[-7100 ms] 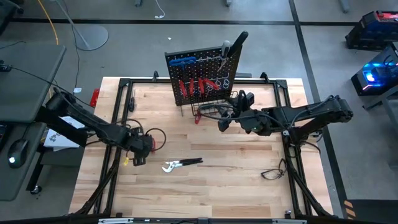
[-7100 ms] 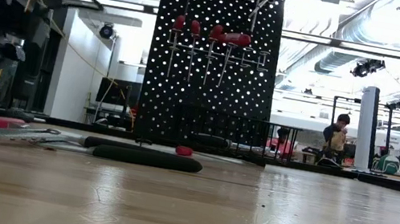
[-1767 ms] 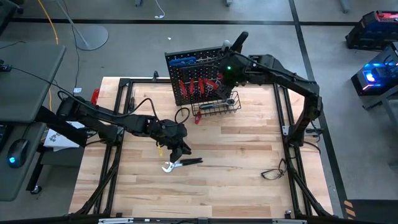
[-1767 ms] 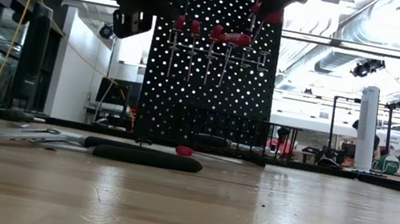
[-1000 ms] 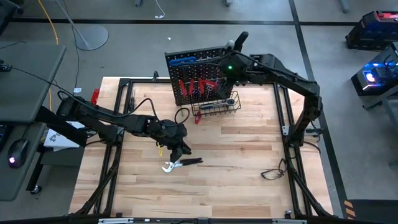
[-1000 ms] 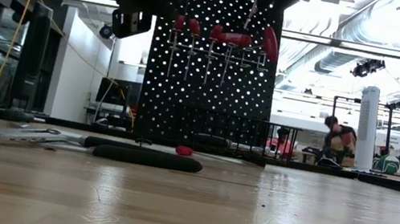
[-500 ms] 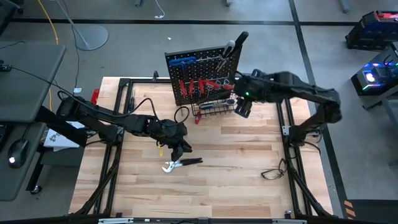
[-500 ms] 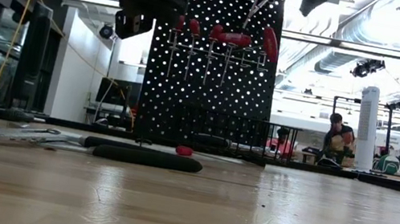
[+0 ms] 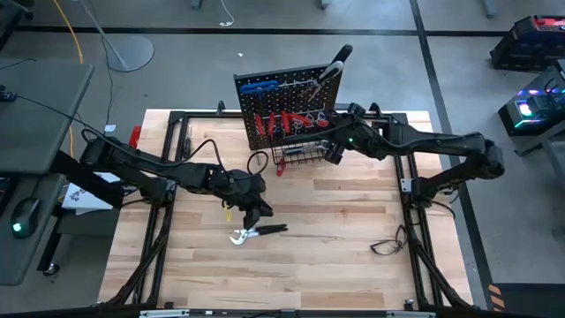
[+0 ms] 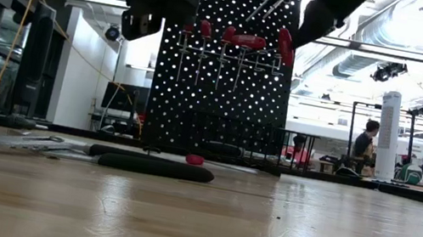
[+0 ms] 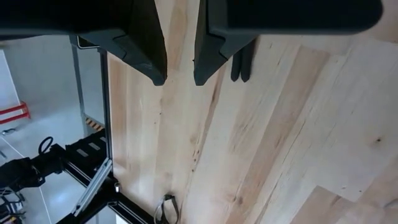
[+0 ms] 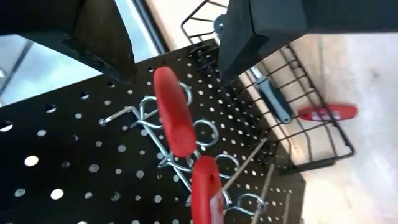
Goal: Hang tools onto peg board
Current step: Hang the red allen wrench on the peg board
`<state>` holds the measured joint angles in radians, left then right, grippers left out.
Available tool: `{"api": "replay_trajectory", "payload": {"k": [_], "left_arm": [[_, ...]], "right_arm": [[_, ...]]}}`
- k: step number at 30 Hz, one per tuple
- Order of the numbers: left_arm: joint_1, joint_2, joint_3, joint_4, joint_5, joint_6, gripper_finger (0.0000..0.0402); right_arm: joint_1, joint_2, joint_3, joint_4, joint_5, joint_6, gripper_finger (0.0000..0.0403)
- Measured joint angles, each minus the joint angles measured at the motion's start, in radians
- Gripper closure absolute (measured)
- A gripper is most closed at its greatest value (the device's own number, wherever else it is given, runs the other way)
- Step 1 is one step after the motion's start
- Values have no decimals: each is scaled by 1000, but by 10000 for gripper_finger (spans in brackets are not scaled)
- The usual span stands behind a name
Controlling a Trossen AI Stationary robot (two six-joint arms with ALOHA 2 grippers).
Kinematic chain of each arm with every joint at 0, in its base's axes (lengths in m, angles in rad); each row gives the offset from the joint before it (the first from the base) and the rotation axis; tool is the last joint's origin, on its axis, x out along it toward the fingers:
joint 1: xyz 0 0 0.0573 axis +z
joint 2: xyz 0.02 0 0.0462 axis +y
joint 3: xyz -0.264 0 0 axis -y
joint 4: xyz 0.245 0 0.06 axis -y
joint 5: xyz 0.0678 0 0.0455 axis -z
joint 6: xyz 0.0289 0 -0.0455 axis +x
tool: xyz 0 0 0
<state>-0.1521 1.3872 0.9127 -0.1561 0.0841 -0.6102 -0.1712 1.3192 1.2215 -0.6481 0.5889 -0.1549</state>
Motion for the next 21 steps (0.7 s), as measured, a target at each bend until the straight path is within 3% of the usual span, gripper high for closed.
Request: {"api": "replay_trajectory", "payload": {"k": [14,17,21], "left_arm": [[0,0,0,-2,-18,-23,332],[0,0,0,-3,-19,-36,332],[0,0,0,-3,-20,-40,332]], "right_arm": [[-124,83,0,73,-141,-134,196],[-126,94,0,52,-143,-131,235],[-124,80,0,47,-137,-88,346]]}}
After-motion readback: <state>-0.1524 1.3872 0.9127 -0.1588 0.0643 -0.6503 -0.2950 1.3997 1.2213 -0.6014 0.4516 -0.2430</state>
